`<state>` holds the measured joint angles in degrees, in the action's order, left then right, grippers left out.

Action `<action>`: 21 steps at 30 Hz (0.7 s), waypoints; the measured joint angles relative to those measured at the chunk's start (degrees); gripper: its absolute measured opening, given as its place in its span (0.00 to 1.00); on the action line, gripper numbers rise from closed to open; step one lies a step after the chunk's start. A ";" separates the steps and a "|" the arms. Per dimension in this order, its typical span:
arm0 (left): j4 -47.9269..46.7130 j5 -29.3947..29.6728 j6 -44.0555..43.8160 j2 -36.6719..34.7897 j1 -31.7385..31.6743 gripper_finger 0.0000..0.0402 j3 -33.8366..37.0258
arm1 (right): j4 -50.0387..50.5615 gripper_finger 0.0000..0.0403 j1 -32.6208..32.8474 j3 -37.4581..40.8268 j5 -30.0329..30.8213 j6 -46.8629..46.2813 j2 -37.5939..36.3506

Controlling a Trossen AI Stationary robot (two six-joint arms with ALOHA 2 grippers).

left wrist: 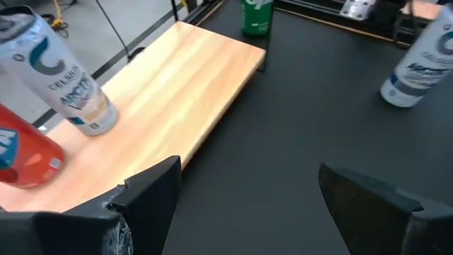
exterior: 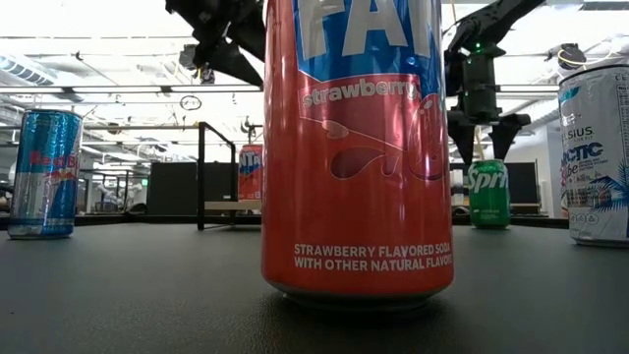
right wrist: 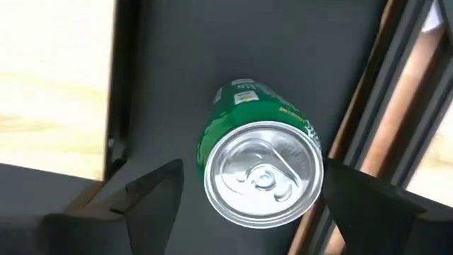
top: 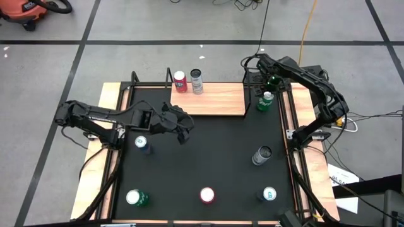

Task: Place canned beverage on shelf
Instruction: Put the top green soda can on the shelf

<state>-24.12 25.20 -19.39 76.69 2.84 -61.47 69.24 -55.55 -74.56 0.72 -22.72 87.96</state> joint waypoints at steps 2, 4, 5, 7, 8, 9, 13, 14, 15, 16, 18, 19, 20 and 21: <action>-0.02 -0.11 0.96 0.00 -0.98 0.82 0.00 | -1.46 0.78 0.00 0.00 -0.52 -0.33 -0.04; 0.02 -1.13 1.80 0.00 -1.94 0.82 0.00 | -2.11 0.78 0.00 0.00 -0.80 -0.59 -0.02; 0.02 -1.45 1.80 0.00 -2.31 0.82 -0.02 | -2.31 0.78 0.00 0.05 -0.80 -0.59 0.00; 0.01 -2.19 1.82 0.00 -3.01 0.82 -0.01 | -3.34 0.78 0.00 1.01 -0.74 -0.79 -0.04; 0.04 -2.49 1.85 0.00 -3.33 0.82 -0.02 | -3.75 0.78 0.00 1.85 -0.72 -1.12 -0.04; 0.04 -2.70 1.85 0.00 -3.62 0.82 -0.02 | -4.07 0.78 -0.02 2.92 -0.88 -1.32 -0.04; 0.02 -2.73 1.86 0.00 -4.50 0.82 -0.02 | -6.57 0.78 0.00 7.37 -0.90 -0.50 -0.35; 0.02 -2.84 1.85 0.00 -4.63 0.82 -0.02 | -7.12 0.78 0.11 8.20 -0.91 -0.16 -0.33; 0.00 -3.14 1.87 0.00 -4.79 0.82 -0.02 | -7.78 0.78 0.31 8.82 -0.94 0.52 -0.30; 0.00 -3.38 1.89 0.00 -4.82 0.82 -0.02 | -8.28 0.78 0.47 9.22 -0.95 1.31 -0.42; 0.02 -3.87 2.25 0.00 -5.06 0.82 -0.02 | -9.04 0.78 0.71 9.51 -0.84 2.50 -0.62; 0.02 -4.03 2.31 0.00 -5.14 0.82 -0.02 | -9.32 0.78 0.78 9.54 -0.78 2.60 -0.68; 0.02 -4.04 2.33 0.00 -5.25 0.82 -0.02 | -9.41 0.78 0.82 9.55 -0.76 2.59 -0.78; 0.02 -4.08 2.35 0.00 -5.42 0.82 -0.02 | -9.42 0.78 0.84 9.55 -0.69 2.59 -0.88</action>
<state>-24.10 21.12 -17.04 76.69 -2.58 -61.49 59.82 -54.71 -65.01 0.03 -20.13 87.08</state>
